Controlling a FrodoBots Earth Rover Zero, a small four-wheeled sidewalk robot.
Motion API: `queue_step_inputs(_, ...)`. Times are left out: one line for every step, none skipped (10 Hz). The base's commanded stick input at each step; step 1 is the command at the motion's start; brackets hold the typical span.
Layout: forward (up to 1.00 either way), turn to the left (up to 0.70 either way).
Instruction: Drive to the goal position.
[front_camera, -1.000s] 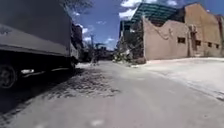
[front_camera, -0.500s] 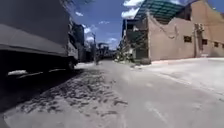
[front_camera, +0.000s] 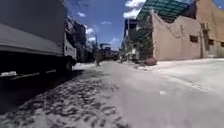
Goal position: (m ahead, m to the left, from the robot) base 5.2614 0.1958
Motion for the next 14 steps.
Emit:
queue_step_inputs(1.00, 0.00)
queue_step_inputs(1.00, 0.02)
queue_step_inputs(1.00, 0.07)
queue_step_inputs(1.00, 0.05)
queue_step_inputs(1.00, 0.07)
queue_step_inputs(1.00, 0.14)
queue_step_inputs(1.00, 0.03)
queue_step_inputs(1.00, 0.01)
queue_step_inputs(1.00, 0.04)
queue_step_inputs(1.00, 0.00)
queue_step_inputs(1.00, 0.00)
queue_step_inputs(1.00, 0.00)
queue_step_inputs(1.00, 0.00)
queue_step_inputs(1.00, 0.00)
